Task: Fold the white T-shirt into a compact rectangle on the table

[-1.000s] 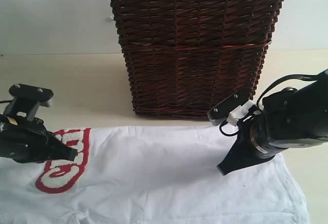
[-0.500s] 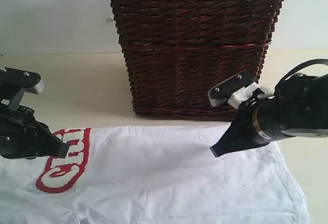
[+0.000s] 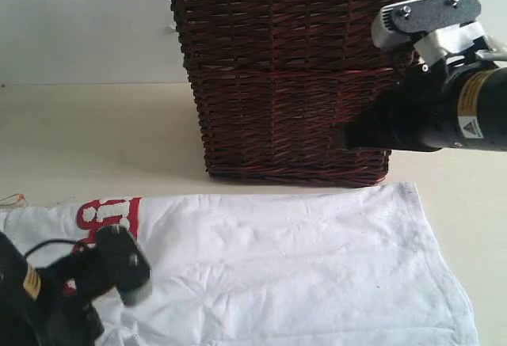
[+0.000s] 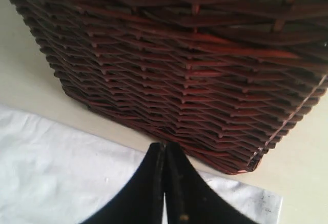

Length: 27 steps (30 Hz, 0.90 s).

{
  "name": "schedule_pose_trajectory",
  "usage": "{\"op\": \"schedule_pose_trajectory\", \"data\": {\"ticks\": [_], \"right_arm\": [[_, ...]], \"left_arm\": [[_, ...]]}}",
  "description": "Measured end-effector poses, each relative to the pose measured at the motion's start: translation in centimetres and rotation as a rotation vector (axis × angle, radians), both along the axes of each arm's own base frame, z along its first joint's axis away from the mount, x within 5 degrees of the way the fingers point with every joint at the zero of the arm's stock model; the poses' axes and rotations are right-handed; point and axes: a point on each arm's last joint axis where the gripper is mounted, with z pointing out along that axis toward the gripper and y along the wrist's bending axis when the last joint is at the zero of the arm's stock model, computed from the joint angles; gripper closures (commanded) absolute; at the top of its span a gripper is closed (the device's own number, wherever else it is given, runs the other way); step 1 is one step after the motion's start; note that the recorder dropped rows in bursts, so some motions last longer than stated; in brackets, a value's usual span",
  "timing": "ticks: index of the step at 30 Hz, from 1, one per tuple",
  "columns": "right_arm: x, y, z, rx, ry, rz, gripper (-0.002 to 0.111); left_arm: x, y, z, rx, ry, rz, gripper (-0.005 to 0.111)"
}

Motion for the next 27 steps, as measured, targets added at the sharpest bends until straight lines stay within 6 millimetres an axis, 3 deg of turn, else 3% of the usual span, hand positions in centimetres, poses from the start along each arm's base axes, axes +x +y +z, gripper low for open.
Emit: {"op": "schedule_pose_trajectory", "data": {"ticks": [3, 8, 14, 19, 21, 23, 26, 27], "right_arm": [[-0.3, -0.1, 0.5, 0.01, -0.015, 0.003, 0.108], [-0.3, -0.1, 0.5, 0.009, -0.013, 0.004, 0.108], [-0.3, -0.1, 0.5, 0.006, -0.012, 0.004, 0.108], [-0.3, -0.1, 0.5, 0.007, -0.011, 0.004, 0.108], [-0.3, -0.1, 0.5, 0.007, -0.011, 0.004, 0.108], [-0.3, -0.1, 0.5, 0.007, -0.011, 0.004, 0.108], [-0.3, -0.1, 0.5, 0.006, -0.011, 0.005, 0.108], [-0.3, -0.1, 0.5, 0.006, -0.011, 0.005, 0.108]], "left_arm": [[-2.1, -0.2, -1.0, 0.034, 0.035, -0.068, 0.099], [-3.3, -0.5, -2.3, 0.044, 0.011, -0.078, 0.056], [-2.5, -0.5, -3.9, 0.09, -0.063, -0.09, 0.044], [-1.7, -0.6, -5.1, 0.129, -0.117, -0.12, 0.045], [-1.6, -0.6, -5.6, 0.149, -0.119, -0.138, 0.051], [-1.5, -0.6, -5.7, 0.156, -0.124, -0.139, 0.065], [-1.3, -0.6, -5.8, 0.162, -0.135, -0.14, 0.104], [-1.3, -0.6, -5.8, 0.165, -0.138, -0.146, 0.106]]}}
